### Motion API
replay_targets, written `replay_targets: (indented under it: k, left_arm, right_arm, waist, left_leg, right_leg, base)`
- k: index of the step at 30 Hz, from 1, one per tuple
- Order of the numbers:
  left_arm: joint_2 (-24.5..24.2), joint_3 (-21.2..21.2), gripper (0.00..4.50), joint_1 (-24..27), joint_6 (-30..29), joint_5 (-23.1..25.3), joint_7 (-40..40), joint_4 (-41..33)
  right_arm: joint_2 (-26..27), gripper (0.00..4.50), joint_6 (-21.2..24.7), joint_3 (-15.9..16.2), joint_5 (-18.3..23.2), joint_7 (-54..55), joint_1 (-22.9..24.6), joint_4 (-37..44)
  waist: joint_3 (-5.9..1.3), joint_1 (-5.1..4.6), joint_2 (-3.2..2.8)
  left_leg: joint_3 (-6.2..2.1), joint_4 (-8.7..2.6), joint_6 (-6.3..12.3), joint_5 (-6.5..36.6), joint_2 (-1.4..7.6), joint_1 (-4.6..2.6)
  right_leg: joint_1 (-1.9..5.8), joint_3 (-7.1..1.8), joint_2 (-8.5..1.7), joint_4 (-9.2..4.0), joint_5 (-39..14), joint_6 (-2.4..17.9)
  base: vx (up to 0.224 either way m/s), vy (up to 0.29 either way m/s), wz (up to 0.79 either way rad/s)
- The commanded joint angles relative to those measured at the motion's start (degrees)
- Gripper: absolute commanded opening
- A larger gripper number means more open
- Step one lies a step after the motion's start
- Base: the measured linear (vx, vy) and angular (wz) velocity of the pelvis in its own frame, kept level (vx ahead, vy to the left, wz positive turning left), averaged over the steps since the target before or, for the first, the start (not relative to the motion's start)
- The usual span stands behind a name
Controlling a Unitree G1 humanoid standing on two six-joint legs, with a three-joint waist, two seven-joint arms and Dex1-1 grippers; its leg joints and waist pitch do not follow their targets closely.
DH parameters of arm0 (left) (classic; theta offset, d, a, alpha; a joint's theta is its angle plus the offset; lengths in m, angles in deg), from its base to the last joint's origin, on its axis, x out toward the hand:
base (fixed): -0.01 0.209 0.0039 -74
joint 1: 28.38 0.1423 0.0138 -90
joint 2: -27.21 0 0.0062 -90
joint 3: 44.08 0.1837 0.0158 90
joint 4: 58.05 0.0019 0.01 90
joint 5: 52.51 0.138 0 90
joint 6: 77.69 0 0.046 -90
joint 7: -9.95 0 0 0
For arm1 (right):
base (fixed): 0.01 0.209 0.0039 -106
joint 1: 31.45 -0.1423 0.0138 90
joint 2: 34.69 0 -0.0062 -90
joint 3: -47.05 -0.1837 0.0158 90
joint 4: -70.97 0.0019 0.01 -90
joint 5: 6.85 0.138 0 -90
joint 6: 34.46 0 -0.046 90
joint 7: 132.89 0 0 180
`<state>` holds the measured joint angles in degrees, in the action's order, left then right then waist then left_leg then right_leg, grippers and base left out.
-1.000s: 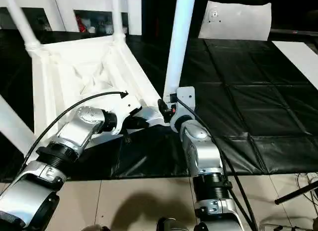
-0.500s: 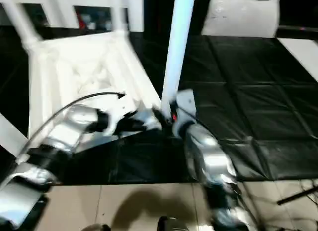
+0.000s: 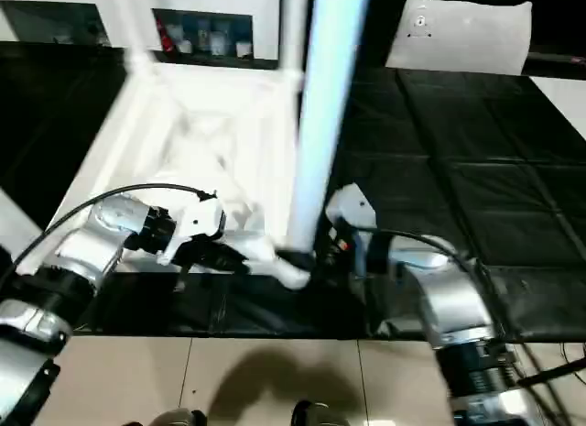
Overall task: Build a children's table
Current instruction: Rotate leg to tighten
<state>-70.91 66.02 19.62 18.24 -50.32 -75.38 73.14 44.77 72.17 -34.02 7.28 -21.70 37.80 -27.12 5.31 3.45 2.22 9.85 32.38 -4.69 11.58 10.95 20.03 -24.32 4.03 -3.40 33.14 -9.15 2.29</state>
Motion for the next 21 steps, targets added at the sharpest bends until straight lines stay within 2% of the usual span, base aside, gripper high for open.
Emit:
replay_targets:
  k: [1,6,14,16,17,19,20,21]
  left_arm:
    - [0.4,3.8,0.0,-0.4,1.6,1.9,-4.6,0.7]
    - [0.2,4.7,0.0,-1.6,3.0,2.1,-7.0,1.9]
    - [-0.4,7.9,0.0,-2.6,4.7,0.5,-7.2,3.2]
    - [-0.6,8.4,0.0,-2.6,5.0,0.2,-7.2,3.3]
    - [-0.7,8.6,0.0,-2.6,5.1,0.1,-7.2,3.3]
    - [-0.9,9.0,0.0,-2.6,5.4,0.0,-7.2,3.3]
    - [-1.0,9.1,0.0,-2.7,5.5,-0.1,-7.2,3.3]
    - [-1.1,9.4,0.0,-2.8,5.7,-0.2,-7.2,3.6]
  right_arm:
    - [-0.9,4.19,-0.4,1.1,1.3,-3.7,-1.3,-0.6]
    - [-2.0,3.73,-1.4,3.3,1.0,-8.7,-3.4,-3.3]
    - [-2.2,3.09,-1.8,5.2,1.2,-13.3,-5.5,-6.1]
    - [-2.1,2.95,-2.1,5.6,1.3,-14.1,-6.1,-6.8]
    - [-2.0,2.77,-2.2,5.8,1.3,-14.3,-6.3,-7.0]
    - [-1.8,2.77,-2.3,6.0,1.3,-14.7,-6.6,-7.4]
    - [-1.8,2.52,-2.3,6.1,1.3,-14.8,-6.7,-7.5]
    - [-1.6,2.52,-2.4,6.2,1.3,-15.1,-6.9,-7.7]
  waist:
    - [-3.62,0.12,0.27]
    - [-3.66,0.4,0.26]
    - [-3.92,1.61,0.41]
    - [-3.96,1.6,0.43]
    - [-3.91,1.55,0.48]
    - [-3.87,1.6,0.49]
    - [-3.83,1.61,0.52]
    - [-3.88,1.68,0.56]
  left_leg:
    - [0.04,-2.76,8.4,2.0,2.43,0.07]
    - [0.1,-2.66,8.25,2.0,2.44,0.04]
    - [0.14,-2.49,8.34,0.5,2.52,-0.14]
    - [0.11,-2.5,8.23,0.5,2.54,-0.16]
    - [0.12,-2.5,8.17,0.6,2.51,-0.1]
    - [0.11,-2.51,7.9,1.2,2.53,-0.09]
    - [0.14,-2.52,7.75,1.5,2.48,-0.03]
    - [0.13,-2.52,7.28,1.9,2.45,-0.03]
  right_leg:
    - [4.21,-3.01,-4.59,-2.35,-6.0,13.2]
    - [4.11,-2.94,-4.62,-2.34,-6.8,13.7]
    - [4.15,-2.98,-4.73,-1.81,-4.6,14.5]
    - [4.12,-2.93,-4.68,-1.72,-4.3,14.5]
    - [4.14,-2.93,-4.65,-1.77,-4.5,14.5]
    - [4.12,-2.93,-4.7,-1.87,-5.7,14.2]
    - [4.14,-2.94,-4.71,-2.01,-6.3,14.0]
    - [4.21,-2.97,-4.77,-2.07,-7.3,13.6]
  base:
    - [0.0,0.0,0.0]
    - [0.0,0.0,0.0]
    - [0.0,0.0,0.0]
    - [0.0,0.0,0.0]
    - [0.0,0.0,0.0]
    - [0.0,0.0,0.0]
    - [0.0,0.0,0.0]
    - [0.0,0.0,0.0]
